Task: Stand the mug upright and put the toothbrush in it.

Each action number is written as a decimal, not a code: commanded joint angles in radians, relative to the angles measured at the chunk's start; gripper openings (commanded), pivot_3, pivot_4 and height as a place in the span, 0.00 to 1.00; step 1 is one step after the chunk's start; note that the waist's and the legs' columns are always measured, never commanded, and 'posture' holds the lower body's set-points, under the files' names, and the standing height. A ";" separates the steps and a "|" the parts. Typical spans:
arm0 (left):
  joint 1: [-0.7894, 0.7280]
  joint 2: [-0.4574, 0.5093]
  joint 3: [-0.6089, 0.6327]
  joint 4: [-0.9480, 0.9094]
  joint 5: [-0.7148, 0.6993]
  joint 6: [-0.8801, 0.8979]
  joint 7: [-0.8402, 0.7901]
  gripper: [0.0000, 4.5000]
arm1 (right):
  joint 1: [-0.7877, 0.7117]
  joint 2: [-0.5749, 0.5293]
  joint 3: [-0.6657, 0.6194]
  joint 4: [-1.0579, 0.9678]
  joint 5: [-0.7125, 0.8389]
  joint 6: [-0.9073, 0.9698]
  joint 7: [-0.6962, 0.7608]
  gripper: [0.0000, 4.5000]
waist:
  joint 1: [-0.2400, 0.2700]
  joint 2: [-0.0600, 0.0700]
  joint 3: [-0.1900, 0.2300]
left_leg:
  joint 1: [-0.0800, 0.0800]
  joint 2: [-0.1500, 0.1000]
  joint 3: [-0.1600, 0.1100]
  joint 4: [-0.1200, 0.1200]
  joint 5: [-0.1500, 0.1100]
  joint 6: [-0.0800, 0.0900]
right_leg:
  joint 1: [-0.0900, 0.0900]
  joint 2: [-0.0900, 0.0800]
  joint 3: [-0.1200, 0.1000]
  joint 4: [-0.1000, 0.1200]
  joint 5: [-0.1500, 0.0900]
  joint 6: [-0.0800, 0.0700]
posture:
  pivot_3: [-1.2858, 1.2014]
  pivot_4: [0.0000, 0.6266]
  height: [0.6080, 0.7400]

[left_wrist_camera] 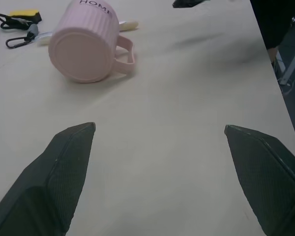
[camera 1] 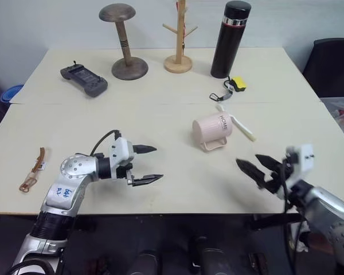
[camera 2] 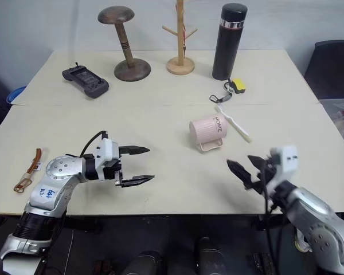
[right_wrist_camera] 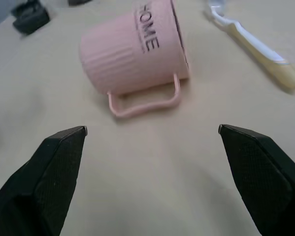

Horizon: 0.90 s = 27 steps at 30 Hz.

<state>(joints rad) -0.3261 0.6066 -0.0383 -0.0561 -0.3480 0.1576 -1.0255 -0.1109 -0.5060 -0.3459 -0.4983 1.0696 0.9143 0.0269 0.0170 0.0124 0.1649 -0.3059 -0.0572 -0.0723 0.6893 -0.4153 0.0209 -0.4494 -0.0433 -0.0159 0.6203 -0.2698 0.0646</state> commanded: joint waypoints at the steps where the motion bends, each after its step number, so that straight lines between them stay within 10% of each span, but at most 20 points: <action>1: 0.047 0.023 0.066 -0.039 -0.025 -0.004 0.014 0.99 | -0.131 0.103 0.004 0.056 0.112 0.107 -0.335 1.00 | 0.003 0.000 0.000 | -0.001 0.000 0.000 0.000 0.000 0.000 | -0.001 0.000 0.000 0.000 0.000 0.000 | 0.52 0.24 1.00; 12: 0.240 0.046 0.197 -0.217 -0.043 0.032 0.115 0.99 | -0.506 0.396 -0.019 0.415 0.362 0.153 -1.019 1.00 | -0.009 0.001 0.000 | -0.017 -0.001 0.001 0.009 0.000 0.001 | -0.015 -0.001 -0.001 0.007 0.000 0.001 | 0.52 0.24 1.00; 18: 0.280 0.040 0.221 -0.266 -0.042 0.041 0.165 0.99 | -0.589 0.422 0.009 0.564 0.418 0.153 -1.096 1.00 | -0.038 0.001 -0.001 | -0.017 0.000 0.001 0.008 0.000 0.001 | -0.015 -0.001 -0.001 0.008 0.000 0.000 | 0.52 0.24 1.00; 27: 0.343 0.047 0.268 -0.329 -0.040 0.049 0.222 1.00 | -0.630 0.444 0.003 0.670 0.377 0.130 -1.069 0.45 | -0.065 0.000 -0.003 | -0.015 0.001 0.001 0.007 0.000 0.001 | -0.013 0.000 0.000 0.008 0.000 0.000 | 0.52 0.24 1.00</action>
<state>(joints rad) 0.0093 0.6449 0.2009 -0.3471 -0.3796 0.2097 -0.8163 -0.7565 -0.0940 -0.3569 0.1370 1.4432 1.0433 -1.0512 -0.0481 0.0124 0.1621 -0.3209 -0.0563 -0.0712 0.6959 -0.4154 0.0215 -0.4625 -0.0429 -0.0162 0.6283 -0.2695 0.0649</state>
